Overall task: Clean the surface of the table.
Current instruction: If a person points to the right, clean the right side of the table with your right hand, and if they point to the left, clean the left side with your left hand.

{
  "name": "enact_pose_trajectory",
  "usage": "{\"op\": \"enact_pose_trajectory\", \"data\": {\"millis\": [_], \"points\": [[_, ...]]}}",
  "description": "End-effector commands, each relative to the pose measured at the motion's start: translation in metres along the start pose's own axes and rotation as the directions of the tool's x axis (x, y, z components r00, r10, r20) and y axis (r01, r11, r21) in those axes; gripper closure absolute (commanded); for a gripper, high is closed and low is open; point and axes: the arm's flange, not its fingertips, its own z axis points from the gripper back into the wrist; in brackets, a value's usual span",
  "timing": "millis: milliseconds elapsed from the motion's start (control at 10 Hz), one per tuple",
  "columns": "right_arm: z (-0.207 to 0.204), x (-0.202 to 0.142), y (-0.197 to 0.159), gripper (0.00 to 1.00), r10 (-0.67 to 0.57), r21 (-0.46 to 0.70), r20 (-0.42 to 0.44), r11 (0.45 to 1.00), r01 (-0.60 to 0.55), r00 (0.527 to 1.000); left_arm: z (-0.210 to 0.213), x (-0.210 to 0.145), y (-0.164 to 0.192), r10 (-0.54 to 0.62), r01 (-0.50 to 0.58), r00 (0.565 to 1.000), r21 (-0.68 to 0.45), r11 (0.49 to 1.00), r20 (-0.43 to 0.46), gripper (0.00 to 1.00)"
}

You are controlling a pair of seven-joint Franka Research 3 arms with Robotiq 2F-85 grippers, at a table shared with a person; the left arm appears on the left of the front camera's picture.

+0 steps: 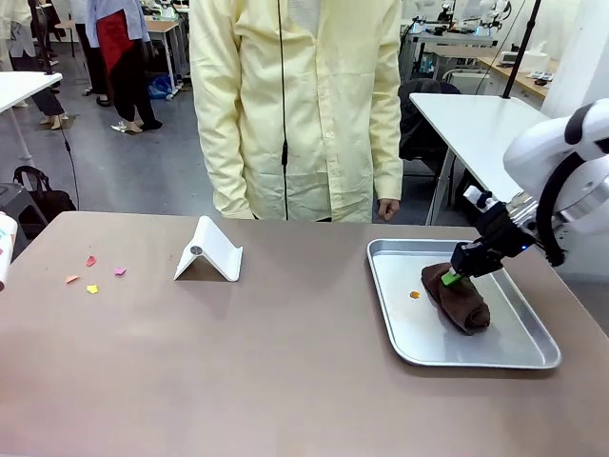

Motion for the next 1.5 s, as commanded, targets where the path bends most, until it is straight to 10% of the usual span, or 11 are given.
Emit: {"op": "enact_pose_trajectory", "data": {"millis": [0, 800, 1400], "points": [[-0.015, 0.011, 0.006, 0.94, 0.019, 0.023, 0.004, 1.0, -0.019, 1.0, -0.001, -0.003, -0.004, -0.024, 0.024, 1.0, -0.012, 1.0, 0.006, 1.0], [-0.054, 0.019, 0.058, 0.94, 0.195, 0.208, -0.023, 0.96, -0.186, 0.98, -0.001, -0.003, -0.004, -0.024, 0.024, 1.0, -0.012, 1.0, 0.006, 1.0], [-0.049, 0.02, 0.038, 0.94, 0.123, -0.018, -0.062, 0.992, -0.124, 0.991, -0.001, -0.003, -0.004, -0.024, 0.024, 1.0, -0.012, 1.0, 0.006, 1.0]]}}
